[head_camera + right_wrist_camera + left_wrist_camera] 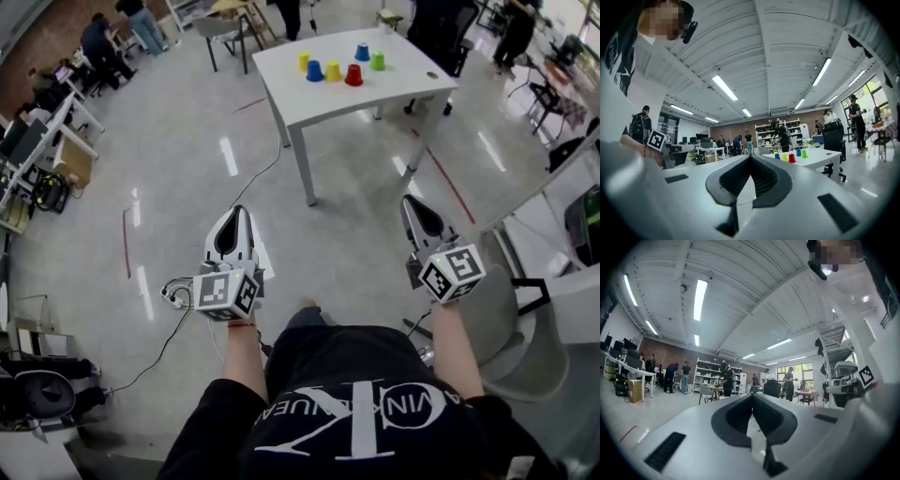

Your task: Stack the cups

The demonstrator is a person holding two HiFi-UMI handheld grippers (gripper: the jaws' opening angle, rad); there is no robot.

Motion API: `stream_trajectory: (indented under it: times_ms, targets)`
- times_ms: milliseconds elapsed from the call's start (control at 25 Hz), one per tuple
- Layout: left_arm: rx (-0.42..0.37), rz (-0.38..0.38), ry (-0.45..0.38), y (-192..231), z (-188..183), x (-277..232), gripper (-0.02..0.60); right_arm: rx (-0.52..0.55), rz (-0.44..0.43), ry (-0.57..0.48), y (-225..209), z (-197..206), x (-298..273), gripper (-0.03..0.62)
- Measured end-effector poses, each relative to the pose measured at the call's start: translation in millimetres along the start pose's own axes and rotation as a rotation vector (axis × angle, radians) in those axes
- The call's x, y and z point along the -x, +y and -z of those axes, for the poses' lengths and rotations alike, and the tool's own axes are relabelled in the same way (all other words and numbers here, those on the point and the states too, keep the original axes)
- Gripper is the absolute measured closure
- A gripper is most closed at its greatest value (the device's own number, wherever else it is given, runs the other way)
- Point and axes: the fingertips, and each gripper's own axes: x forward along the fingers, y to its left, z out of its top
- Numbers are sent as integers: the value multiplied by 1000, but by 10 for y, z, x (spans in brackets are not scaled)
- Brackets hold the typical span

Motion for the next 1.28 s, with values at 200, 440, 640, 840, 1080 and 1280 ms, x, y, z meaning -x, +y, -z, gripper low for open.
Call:
stream_trajectory:
  times_ms: [200, 440, 640, 840, 1080, 1280]
  targets:
    - [26, 2, 35, -12, 215, -124, 577, -42, 30, 27, -154, 226, -4, 585]
    - [72, 3, 63, 226, 378, -641, 577, -102, 89, 52, -525, 426, -340, 552]
    - [66, 41, 81, 423, 425, -1280, 577, -137, 53, 79, -700, 492, -948, 432]
    - [74, 58, 108, 747, 485, -1984, 577, -139, 53, 91, -938, 486, -1565, 411]
    - [76, 93, 120, 1049, 571, -2732, 577, -145, 77, 117, -1258, 550, -2208, 407]
    - [84, 104, 124, 1321, 639, -3238, 577, -140, 80, 132, -1426, 595, -2720, 404]
